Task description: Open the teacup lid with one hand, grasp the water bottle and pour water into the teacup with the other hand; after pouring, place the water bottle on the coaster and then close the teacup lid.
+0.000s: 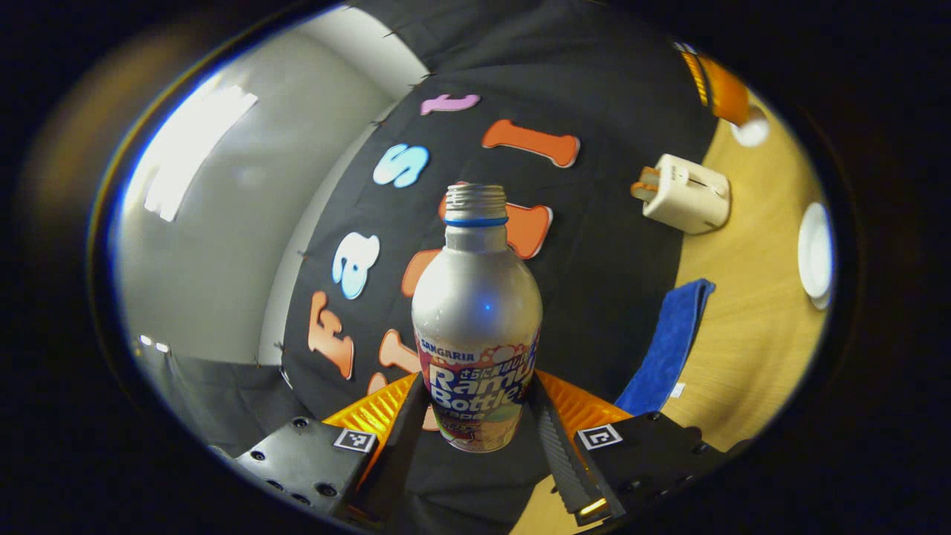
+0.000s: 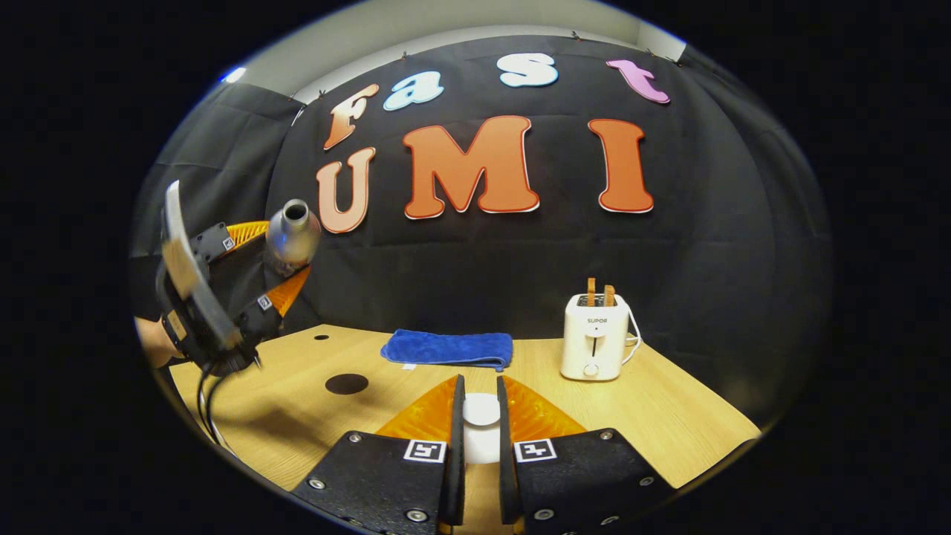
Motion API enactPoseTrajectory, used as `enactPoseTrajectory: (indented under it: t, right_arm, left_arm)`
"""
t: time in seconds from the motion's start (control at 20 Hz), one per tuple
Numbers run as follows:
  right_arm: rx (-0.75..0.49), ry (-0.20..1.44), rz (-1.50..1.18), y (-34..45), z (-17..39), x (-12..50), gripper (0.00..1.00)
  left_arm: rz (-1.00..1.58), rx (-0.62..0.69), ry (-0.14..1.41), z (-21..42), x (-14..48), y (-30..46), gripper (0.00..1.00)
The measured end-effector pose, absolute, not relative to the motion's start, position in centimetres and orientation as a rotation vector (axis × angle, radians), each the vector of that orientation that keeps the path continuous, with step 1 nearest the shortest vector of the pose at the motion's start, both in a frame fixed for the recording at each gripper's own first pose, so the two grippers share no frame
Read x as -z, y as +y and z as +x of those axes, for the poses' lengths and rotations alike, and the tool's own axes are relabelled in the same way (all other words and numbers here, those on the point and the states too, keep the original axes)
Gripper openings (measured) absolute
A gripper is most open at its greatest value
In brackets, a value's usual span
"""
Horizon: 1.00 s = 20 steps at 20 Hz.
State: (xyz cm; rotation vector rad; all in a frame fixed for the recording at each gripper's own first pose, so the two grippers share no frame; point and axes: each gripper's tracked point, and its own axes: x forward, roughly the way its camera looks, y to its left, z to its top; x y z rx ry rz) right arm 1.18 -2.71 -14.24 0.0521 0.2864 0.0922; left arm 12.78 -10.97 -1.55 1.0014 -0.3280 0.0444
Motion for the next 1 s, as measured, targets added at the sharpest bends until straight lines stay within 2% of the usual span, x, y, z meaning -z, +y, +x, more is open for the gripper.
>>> enactPoseTrajectory:
  t: [0.3, 0.5, 0.8, 1.0]
  right_arm:
    - [-0.142, 0.304, 0.034, 0.5, 2.1, 15.0, 0.19]
    - [-0.167, 0.328, 0.028, 2.3, 2.8, 16.5, 0.19]
    - [-0.188, 0.388, 0.028, 3.5, 2.7, 20.1, 0.19]
    - [-0.193, 0.417, 0.023, 3.8, 2.8, 22.0, 0.19]
  left_arm:
    - [0.573, -0.118, -0.242, 14.1, 0.6, -6.4, 0.81]
    - [0.341, -0.107, -0.125, 15.2, 2.3, -7.4, 0.81]
    - [0.101, -0.085, 0.008, 18.1, 5.1, -9.0, 0.83]
    - [-0.003, -0.063, 0.11, 19.2, 8.8, -9.1, 0.81]
